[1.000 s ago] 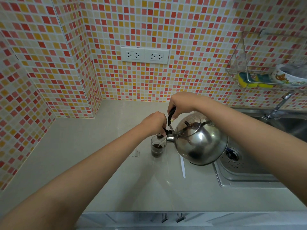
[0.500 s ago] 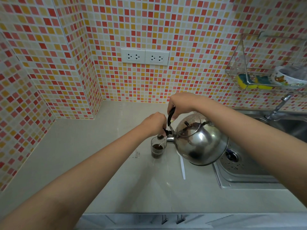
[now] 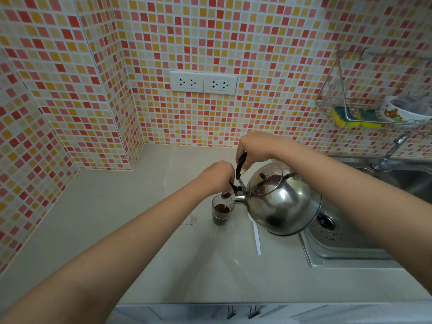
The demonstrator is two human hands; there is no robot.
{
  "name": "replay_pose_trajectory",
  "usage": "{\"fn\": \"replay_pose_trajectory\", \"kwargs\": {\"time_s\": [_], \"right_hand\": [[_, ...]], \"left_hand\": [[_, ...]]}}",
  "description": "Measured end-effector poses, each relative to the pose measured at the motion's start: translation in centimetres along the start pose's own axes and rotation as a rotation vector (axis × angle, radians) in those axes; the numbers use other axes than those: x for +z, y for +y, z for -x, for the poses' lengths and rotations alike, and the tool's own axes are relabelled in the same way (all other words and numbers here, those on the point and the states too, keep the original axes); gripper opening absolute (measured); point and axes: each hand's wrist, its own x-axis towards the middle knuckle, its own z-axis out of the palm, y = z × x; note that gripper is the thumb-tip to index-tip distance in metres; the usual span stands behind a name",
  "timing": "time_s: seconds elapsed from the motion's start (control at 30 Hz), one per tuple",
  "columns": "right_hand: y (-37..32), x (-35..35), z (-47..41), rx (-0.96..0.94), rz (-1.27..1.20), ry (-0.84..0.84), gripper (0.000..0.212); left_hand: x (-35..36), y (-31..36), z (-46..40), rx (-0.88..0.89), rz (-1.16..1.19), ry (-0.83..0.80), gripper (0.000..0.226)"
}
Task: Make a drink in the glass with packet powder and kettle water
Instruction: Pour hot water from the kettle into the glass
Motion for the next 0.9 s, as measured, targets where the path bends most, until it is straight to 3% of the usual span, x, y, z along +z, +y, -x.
{"fn": "replay_pose_trajectory", "kwargs": {"time_s": [0.9], "right_hand": [[0.53,0.39,0.55,0.011,-0.046,0.001,0.026]], "left_hand": [[0.00,-0.29,0.81,0.014,0.024,0.031,0.029]]}}
